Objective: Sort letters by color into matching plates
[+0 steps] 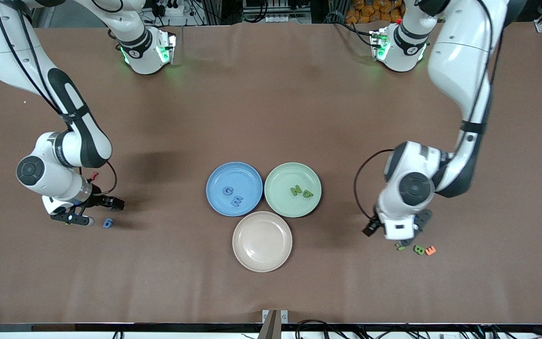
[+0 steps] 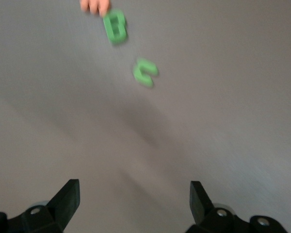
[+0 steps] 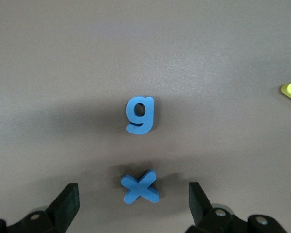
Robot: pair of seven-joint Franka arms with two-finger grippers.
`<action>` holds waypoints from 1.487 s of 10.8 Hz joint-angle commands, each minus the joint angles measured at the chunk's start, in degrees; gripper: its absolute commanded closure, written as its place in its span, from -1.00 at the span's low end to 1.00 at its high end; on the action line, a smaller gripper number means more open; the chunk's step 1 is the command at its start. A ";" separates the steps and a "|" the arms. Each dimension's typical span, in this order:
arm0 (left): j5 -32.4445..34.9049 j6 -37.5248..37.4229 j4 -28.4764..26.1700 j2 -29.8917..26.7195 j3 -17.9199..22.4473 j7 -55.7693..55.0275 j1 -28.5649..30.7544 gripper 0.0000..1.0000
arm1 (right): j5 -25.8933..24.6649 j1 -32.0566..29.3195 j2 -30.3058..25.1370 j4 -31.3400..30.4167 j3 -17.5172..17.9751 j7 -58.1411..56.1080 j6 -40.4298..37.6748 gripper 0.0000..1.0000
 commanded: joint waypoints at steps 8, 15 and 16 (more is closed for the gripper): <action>0.12 10.07 1.98 6.66 -0.98 42.17 10.57 -1.00 | -2.99 -1.16 0.99 -1.93 0.79 -0.29 2.91 -0.49; 0.21 16.43 1.89 8.51 -1.42 36.55 8.99 -1.00 | -4.22 -0.98 1.69 -1.93 0.79 -0.29 4.04 0.25; 0.21 16.60 1.89 8.60 -1.42 36.55 8.99 -1.00 | -4.22 -0.90 2.04 -1.93 0.79 -0.29 4.23 0.35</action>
